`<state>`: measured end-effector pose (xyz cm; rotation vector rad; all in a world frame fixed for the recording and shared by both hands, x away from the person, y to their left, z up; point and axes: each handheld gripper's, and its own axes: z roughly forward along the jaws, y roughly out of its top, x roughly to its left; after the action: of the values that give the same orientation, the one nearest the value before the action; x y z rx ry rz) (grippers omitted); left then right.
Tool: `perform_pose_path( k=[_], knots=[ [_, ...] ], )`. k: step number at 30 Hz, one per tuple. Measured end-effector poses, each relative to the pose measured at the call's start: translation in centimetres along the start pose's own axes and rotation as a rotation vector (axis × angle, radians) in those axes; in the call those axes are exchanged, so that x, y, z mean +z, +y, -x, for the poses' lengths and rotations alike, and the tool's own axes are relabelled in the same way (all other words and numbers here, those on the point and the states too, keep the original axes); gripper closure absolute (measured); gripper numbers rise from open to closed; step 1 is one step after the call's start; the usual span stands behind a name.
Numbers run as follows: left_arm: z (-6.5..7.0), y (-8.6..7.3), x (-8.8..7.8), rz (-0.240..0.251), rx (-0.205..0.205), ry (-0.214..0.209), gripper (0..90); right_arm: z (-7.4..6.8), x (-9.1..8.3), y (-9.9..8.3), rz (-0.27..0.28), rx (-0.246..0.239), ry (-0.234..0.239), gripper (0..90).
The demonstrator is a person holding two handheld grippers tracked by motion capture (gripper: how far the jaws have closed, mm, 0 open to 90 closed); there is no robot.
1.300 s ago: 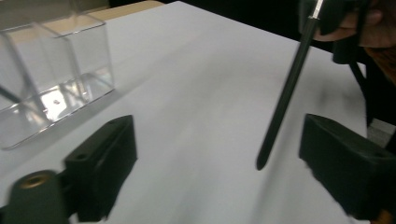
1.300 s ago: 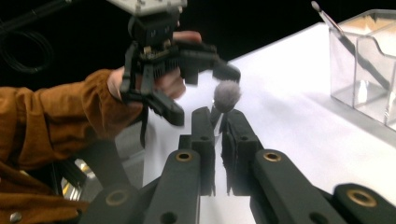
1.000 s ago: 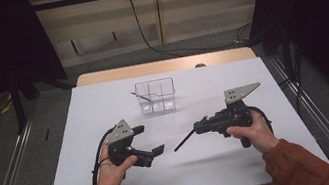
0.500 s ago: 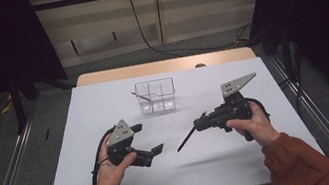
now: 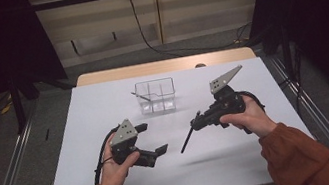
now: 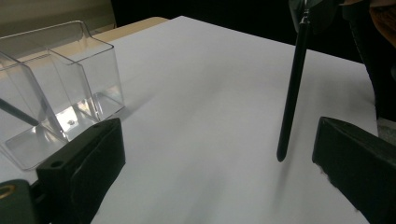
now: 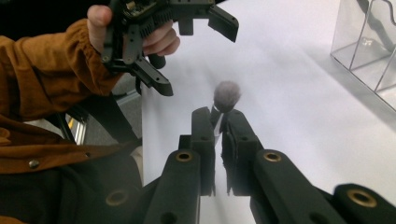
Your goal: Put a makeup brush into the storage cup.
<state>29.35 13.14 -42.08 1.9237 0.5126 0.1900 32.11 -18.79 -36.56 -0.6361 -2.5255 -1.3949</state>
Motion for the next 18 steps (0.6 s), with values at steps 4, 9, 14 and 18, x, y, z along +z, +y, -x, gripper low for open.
perform_pose_path(
  k=[4,9,14,18],
  knots=[
    [0.2,0.1,0.2,-0.001,-0.009,0.005,2.8,0.0,-0.1,0.5,-0.033,-0.003,-0.002,84.0],
    [0.3,0.1,0.4,-0.008,-0.001,-0.001,2.9,0.1,-0.1,1.0,-0.086,-0.008,-0.019,84.0],
    [0.3,0.2,0.7,-0.015,-0.007,0.0,2.6,0.4,-0.1,1.7,-0.133,0.016,-0.053,84.0],
    [0.3,0.2,0.8,-0.016,-0.006,-0.003,2.8,0.3,0.2,2.3,-0.183,0.01,-0.06,84.0]
  ],
)
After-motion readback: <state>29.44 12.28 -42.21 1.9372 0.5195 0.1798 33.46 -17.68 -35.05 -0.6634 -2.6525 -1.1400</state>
